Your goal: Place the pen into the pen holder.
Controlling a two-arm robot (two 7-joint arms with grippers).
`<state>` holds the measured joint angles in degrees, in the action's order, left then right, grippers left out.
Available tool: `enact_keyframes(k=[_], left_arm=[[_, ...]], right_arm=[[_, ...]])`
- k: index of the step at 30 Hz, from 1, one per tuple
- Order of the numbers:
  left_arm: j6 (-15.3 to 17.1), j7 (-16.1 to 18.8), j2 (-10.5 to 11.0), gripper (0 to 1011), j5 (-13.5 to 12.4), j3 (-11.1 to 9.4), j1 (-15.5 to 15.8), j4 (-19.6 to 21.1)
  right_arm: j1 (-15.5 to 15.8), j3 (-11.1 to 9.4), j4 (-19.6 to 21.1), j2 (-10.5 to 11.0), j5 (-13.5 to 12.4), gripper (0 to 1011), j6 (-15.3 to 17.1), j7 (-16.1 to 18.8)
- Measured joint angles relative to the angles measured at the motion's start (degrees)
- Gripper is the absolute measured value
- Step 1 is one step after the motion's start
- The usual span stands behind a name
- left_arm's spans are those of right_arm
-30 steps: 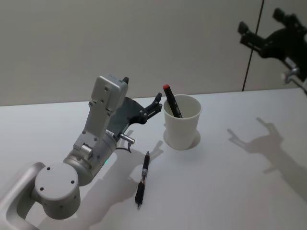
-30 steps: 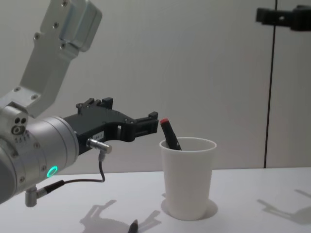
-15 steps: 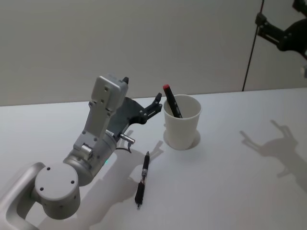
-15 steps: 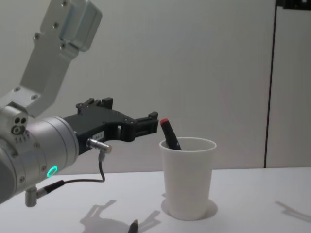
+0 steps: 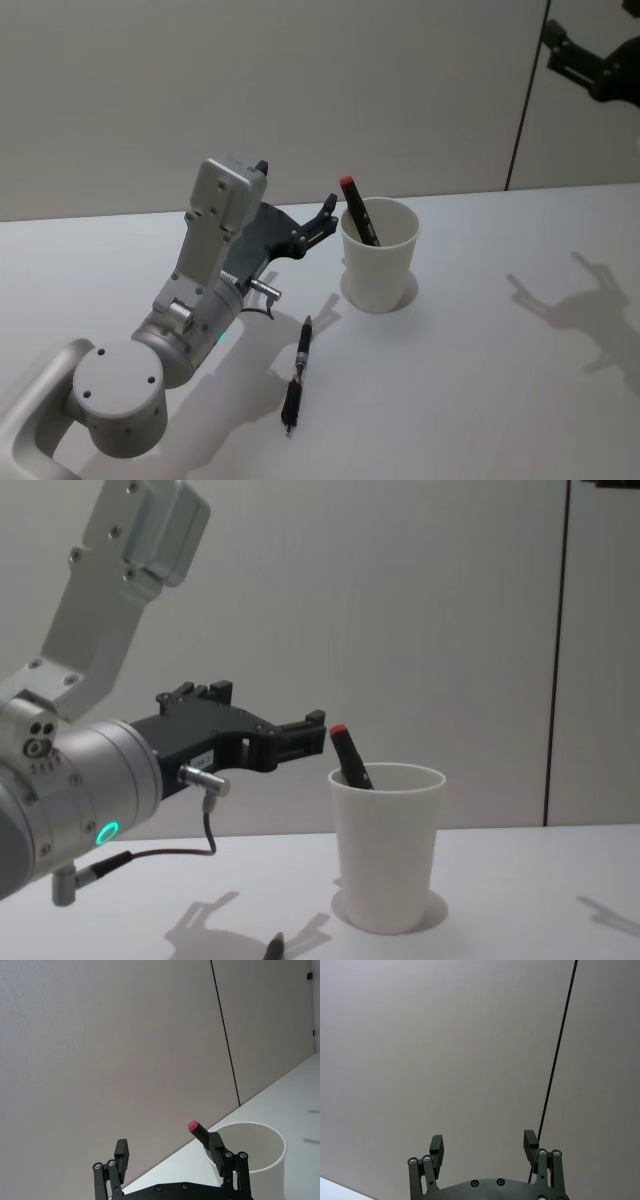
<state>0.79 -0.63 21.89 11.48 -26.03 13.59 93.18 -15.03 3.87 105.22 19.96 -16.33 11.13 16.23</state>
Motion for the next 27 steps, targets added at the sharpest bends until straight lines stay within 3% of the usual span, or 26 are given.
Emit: enact_keyframes(k=[27], left_arm=[[0.0,0.0,0.0,1001,0.0,0.0,0.0,0.0]], right_arm=[[0.13,-0.27,0.44,0.36,0.01,1002,0.12,-0.05]])
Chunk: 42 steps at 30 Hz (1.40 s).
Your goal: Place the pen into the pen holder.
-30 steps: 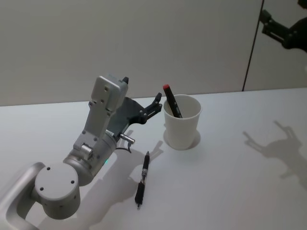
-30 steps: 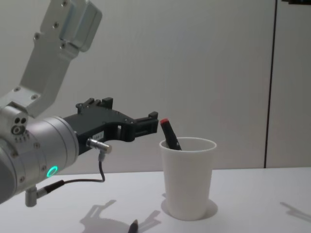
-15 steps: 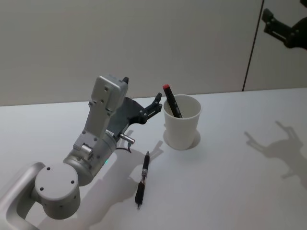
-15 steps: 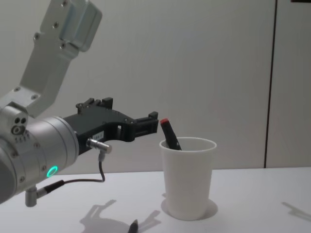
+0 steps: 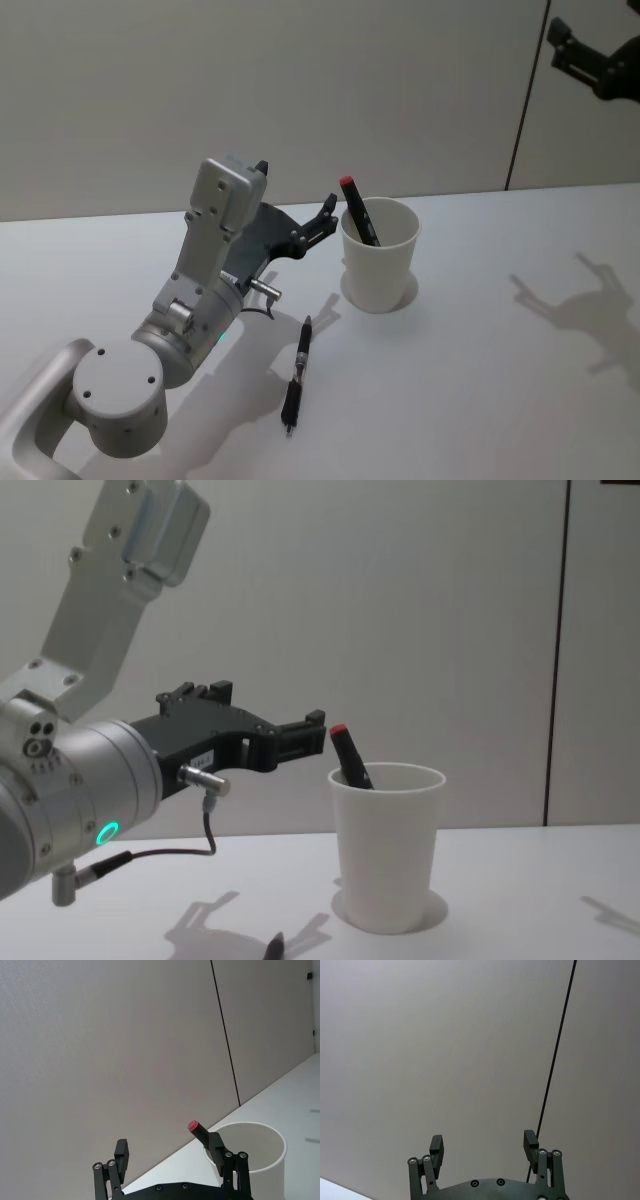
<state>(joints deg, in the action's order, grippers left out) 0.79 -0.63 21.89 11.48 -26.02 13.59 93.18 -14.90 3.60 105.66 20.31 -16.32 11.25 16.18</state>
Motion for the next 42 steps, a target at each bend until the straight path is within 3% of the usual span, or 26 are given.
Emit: enact_keyframes(k=[42], left_arm=[[0.0,0.0,0.0,1001,0.0,0.0,0.0,0.0]], right_arm=[[0.0,0.0,0.05,0.04,0.0,1001,-0.01,0.01]])
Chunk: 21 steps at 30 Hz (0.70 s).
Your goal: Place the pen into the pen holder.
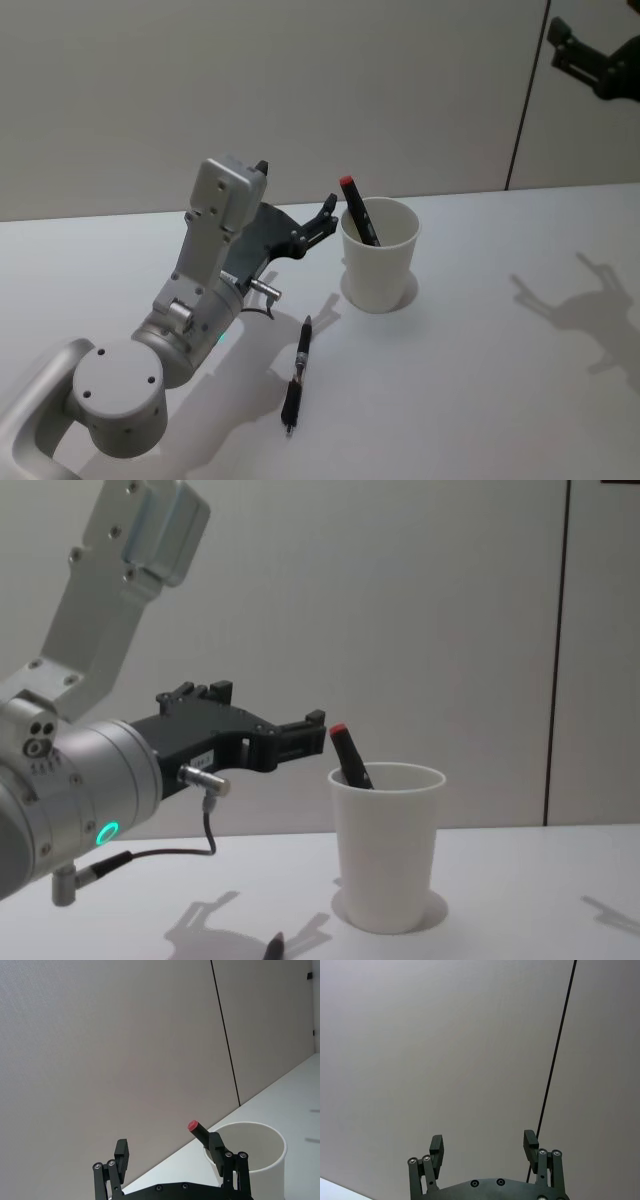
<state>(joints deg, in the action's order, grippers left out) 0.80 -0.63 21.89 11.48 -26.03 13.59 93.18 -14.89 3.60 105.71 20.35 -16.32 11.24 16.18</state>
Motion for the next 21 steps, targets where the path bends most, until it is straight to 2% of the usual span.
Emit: enact_keyframes(k=[21], left_arm=[[0.0,0.0,0.0,1001,0.0,0.0,0.0,0.0]], right_arm=[[0.0,0.0,0.0,0.0,0.0,1001,0.0,0.0]])
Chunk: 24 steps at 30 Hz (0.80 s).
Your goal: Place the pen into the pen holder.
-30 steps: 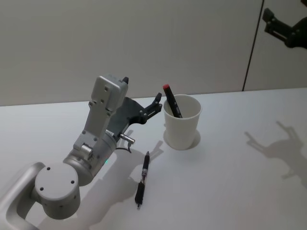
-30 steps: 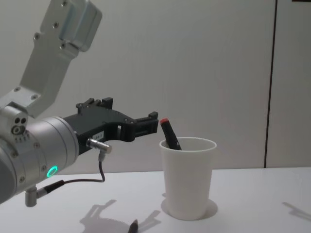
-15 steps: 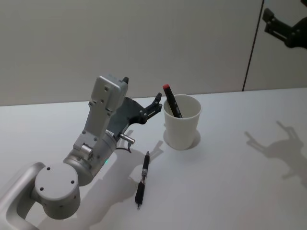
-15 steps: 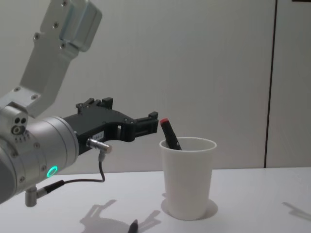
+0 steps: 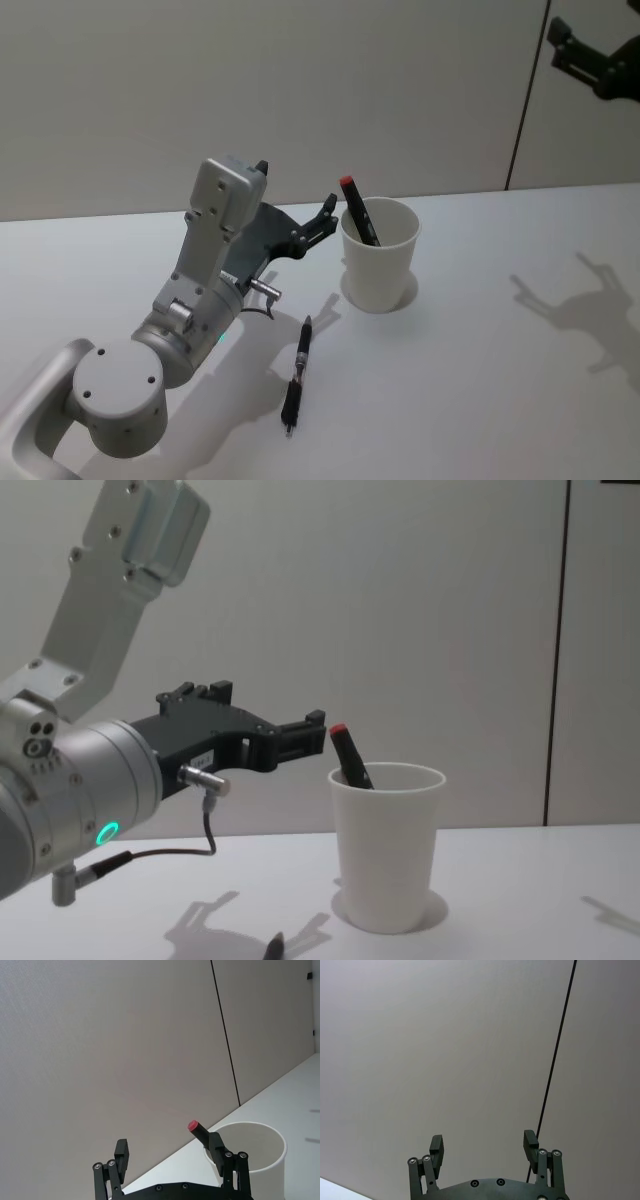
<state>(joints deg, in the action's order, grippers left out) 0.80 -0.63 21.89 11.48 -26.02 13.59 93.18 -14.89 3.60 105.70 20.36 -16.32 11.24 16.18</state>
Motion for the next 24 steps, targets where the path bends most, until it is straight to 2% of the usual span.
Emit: enact_keyframes(k=[24], left_arm=[[0.19,-0.02,-0.01,1001,-0.04,0.0,-0.01,0.03]], right_arm=[[0.0,0.0,0.0,0.0,0.0,1002,0.0,0.0]])
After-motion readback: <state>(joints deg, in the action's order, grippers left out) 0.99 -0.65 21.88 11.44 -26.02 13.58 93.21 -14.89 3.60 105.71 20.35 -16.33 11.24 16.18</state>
